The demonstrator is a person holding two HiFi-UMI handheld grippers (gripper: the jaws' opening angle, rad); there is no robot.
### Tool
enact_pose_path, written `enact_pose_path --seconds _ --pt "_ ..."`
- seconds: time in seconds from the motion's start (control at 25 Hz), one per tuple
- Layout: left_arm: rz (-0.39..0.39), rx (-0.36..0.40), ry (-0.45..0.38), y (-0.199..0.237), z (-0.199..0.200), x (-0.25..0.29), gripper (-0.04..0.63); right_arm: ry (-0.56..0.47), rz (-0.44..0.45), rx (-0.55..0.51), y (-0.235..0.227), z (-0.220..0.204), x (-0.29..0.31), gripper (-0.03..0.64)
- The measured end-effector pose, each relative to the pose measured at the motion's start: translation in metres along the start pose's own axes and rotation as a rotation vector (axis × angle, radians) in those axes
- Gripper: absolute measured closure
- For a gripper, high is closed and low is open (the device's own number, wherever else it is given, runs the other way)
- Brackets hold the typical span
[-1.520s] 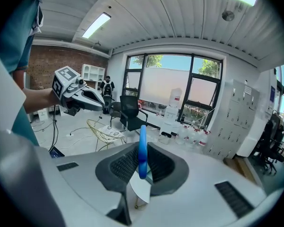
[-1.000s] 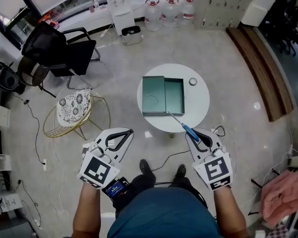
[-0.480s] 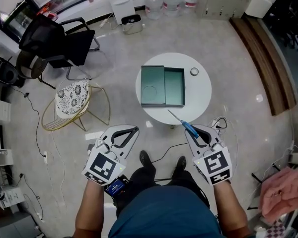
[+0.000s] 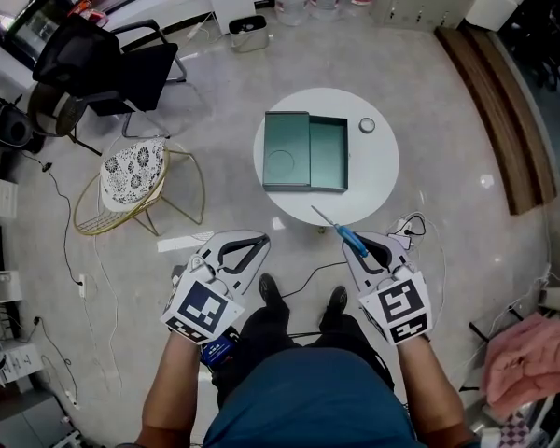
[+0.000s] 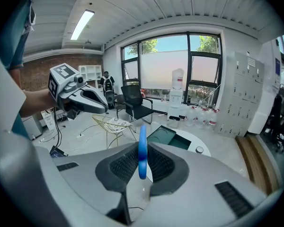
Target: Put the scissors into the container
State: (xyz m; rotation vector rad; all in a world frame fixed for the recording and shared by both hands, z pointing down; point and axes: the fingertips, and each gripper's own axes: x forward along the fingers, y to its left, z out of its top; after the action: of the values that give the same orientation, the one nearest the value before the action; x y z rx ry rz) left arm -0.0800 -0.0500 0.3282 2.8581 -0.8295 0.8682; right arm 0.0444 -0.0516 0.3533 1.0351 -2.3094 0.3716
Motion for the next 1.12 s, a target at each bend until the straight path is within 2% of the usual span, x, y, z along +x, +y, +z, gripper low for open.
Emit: enact_pose_path --seconds 0.64,1.12 --pt "-0.048 -0.030 0.039 -0.016 -0.031 0.007 0.577 0.049 0.031 0.007 0.022 -0.024 0.019 0.548" --pt "-0.092 -0.041 0.066 -0.020 -0.049 0.022 0.577 0.058 0.046 -0.004 0.022 -0.021 0.045 0.548"
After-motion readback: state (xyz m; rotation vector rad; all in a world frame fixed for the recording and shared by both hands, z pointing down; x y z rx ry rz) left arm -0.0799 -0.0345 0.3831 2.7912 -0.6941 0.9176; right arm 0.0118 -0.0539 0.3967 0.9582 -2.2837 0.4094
